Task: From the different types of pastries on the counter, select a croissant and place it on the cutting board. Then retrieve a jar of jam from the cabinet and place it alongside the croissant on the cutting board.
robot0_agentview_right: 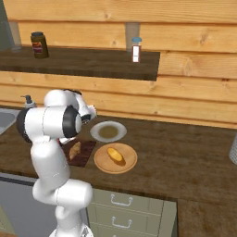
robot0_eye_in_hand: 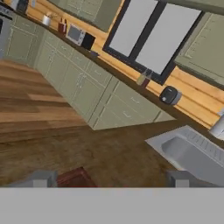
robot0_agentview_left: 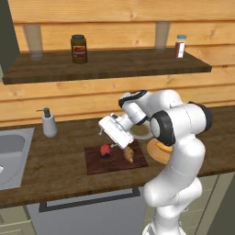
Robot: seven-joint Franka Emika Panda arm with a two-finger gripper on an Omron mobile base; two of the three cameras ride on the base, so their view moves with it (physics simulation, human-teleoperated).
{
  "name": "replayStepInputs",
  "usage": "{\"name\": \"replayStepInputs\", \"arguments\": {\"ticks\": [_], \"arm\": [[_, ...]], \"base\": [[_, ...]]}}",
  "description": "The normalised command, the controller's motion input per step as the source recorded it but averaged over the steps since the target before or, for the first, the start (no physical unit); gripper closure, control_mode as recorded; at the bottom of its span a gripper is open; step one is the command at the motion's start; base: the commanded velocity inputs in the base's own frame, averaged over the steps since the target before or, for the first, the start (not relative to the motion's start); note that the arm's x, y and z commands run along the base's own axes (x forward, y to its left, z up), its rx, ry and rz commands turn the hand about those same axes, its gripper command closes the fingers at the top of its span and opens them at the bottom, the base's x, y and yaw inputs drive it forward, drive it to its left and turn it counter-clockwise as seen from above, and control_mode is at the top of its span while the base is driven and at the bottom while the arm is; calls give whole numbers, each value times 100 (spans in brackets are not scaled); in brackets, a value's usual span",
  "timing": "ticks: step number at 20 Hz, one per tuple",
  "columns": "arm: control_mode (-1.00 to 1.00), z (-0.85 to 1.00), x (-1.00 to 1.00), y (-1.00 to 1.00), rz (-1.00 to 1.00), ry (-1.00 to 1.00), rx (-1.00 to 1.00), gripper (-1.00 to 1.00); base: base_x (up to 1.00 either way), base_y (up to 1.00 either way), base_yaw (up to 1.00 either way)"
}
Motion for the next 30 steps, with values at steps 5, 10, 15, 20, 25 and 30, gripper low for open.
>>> {"name": "replayStepInputs", "arguments": {"ticks": [5, 10, 15, 20, 25, 30], "arm": [[-100, 55, 17, -50, -17, -8, 0, -100], [-100, 10, 0, -27, -40, -5, 0, -100], [-100, 0, 0, -61, -54, 0, 1, -100], [-100, 12, 0, -73, -46, -4, 2, -100], [-100, 35, 0, -79, -21, -15, 0, -100], [-100, 24, -2, -92, -4, -15, 0, -100]], "base": [[0, 0, 0], [0, 0, 0], [0, 0, 0], [0, 0, 0], [0, 0, 0], [0, 0, 0]]}}
